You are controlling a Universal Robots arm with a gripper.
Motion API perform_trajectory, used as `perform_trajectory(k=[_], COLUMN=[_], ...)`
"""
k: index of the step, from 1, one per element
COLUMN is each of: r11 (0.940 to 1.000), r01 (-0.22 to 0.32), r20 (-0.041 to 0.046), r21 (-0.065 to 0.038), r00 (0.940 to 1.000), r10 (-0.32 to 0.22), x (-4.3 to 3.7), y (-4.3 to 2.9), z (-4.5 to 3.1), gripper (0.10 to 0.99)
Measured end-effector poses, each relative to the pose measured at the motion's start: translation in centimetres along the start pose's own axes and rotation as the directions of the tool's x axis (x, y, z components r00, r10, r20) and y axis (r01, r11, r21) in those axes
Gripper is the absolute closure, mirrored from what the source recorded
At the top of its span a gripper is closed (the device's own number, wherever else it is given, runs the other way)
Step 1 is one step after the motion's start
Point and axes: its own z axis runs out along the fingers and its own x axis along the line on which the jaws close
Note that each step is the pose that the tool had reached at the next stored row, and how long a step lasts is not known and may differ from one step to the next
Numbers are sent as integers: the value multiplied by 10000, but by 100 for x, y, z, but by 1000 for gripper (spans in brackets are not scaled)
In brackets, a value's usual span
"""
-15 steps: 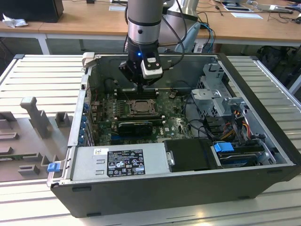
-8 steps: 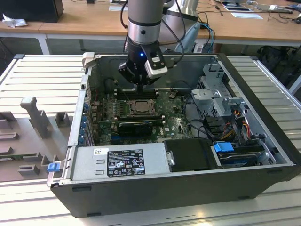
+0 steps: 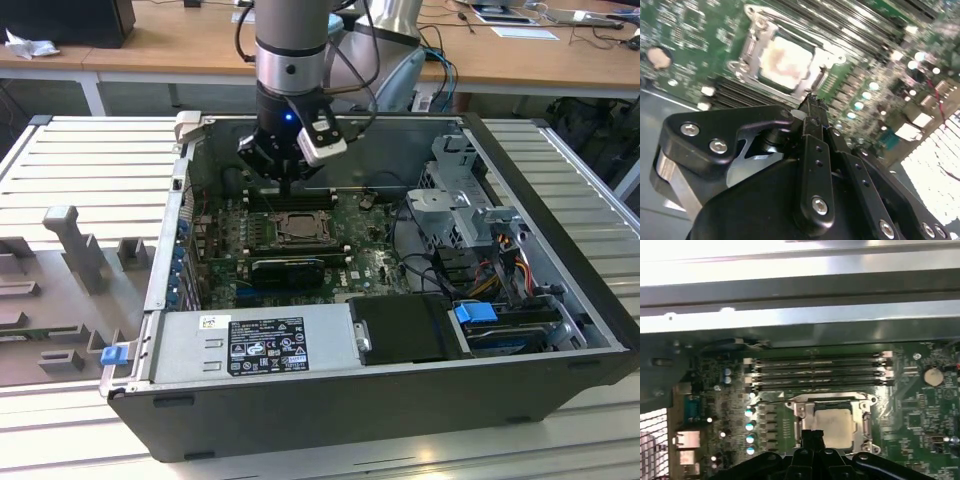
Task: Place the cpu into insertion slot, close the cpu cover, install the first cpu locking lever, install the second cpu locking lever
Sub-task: 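Install the first cpu locking lever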
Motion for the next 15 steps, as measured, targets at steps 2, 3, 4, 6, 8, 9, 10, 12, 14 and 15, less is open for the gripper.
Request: perform_trajectory(k=[2,3,4,6,8,9,10,12,14,15], r11=[10000,10000,9998,9987,9985,9985,9985,9985,9985,9985], r01=[0,-3,-4,-11,-8,-10,-11,-11,-10,-12], r20=[30,38,47,74,86,95,107,119,133,135], r21=[19,73,178,506,549,547,546,546,544,544], r00=[10000,10000,10000,10000,10000,10000,9999,9999,9999,9999], r10=[0,3,3,7,4,5,5,5,2,4], x=[115,138,154,189,228,258,307,373,441,478], y=[-2,0,3,31,52,59,69,79,85,91], z=[9,13,13,18,20,21,22,24,26,27], gripper=[980,980,980,980,980,980,980,980,980,980])
